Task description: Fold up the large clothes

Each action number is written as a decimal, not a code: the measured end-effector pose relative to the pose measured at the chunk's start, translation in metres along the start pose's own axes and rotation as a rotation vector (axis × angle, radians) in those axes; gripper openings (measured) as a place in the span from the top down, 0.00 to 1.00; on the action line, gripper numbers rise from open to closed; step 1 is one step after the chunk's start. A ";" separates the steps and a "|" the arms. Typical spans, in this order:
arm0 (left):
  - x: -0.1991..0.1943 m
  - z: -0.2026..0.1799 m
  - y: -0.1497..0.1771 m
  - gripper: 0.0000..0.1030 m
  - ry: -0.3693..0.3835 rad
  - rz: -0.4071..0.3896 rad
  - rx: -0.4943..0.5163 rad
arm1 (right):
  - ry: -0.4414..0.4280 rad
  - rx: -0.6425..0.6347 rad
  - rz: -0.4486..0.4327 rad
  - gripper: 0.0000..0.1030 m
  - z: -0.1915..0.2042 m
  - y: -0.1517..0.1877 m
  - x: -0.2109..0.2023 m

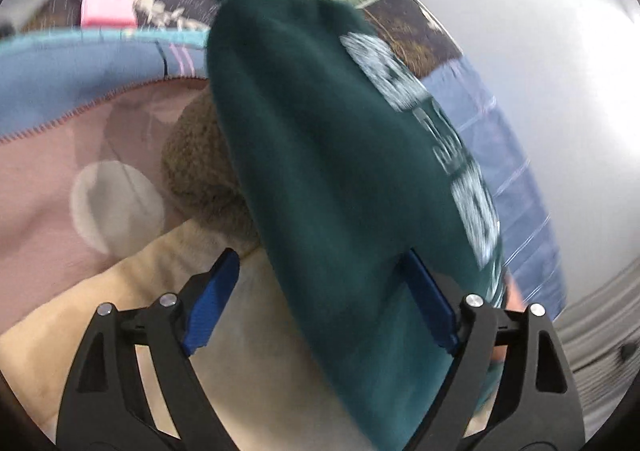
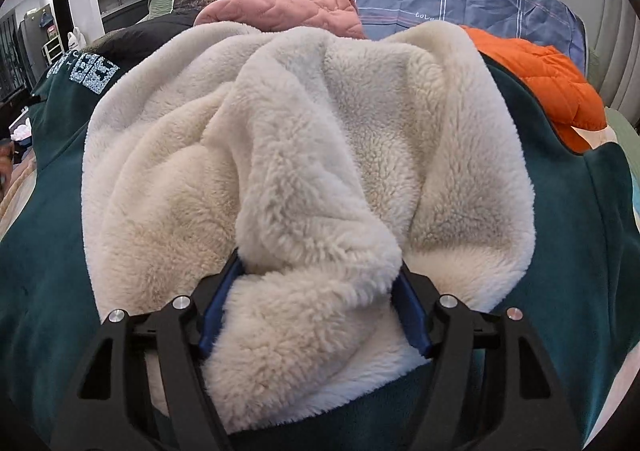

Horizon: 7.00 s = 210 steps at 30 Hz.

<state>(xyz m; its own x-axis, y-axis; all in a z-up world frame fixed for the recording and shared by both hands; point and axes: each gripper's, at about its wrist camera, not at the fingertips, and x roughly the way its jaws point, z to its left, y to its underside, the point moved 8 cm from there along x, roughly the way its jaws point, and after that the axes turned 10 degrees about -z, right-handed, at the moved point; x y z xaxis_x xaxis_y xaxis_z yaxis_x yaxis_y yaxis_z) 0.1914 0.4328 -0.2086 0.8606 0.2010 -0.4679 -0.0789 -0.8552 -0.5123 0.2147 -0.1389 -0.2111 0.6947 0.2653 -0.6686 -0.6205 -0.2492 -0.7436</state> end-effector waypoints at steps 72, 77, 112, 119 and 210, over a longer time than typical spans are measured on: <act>-0.115 -0.203 0.269 0.28 0.211 0.078 1.147 | -0.102 0.448 -0.113 0.26 -0.098 -0.026 -0.102; -0.114 -0.202 0.266 0.26 0.216 0.091 1.131 | -0.044 0.498 -0.069 0.14 -0.119 -0.022 -0.073; -0.053 -0.270 0.414 0.25 0.395 0.308 1.248 | -0.069 0.313 -0.033 0.55 -0.084 -0.003 -0.010; -0.052 -0.268 0.413 0.22 0.390 0.285 1.250 | -0.141 0.483 -0.150 0.48 -0.114 -0.021 -0.067; -0.123 -0.304 0.268 0.30 0.450 0.177 0.957 | -0.027 0.146 -0.207 0.33 -0.069 -0.083 -0.073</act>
<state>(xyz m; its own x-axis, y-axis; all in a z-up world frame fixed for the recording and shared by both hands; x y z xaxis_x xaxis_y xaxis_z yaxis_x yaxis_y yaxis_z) 0.2167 0.0337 -0.0696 0.8893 -0.2511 -0.3821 -0.4136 -0.0856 -0.9064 0.2406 -0.2015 -0.1006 0.8037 0.3218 -0.5005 -0.5134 -0.0503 -0.8567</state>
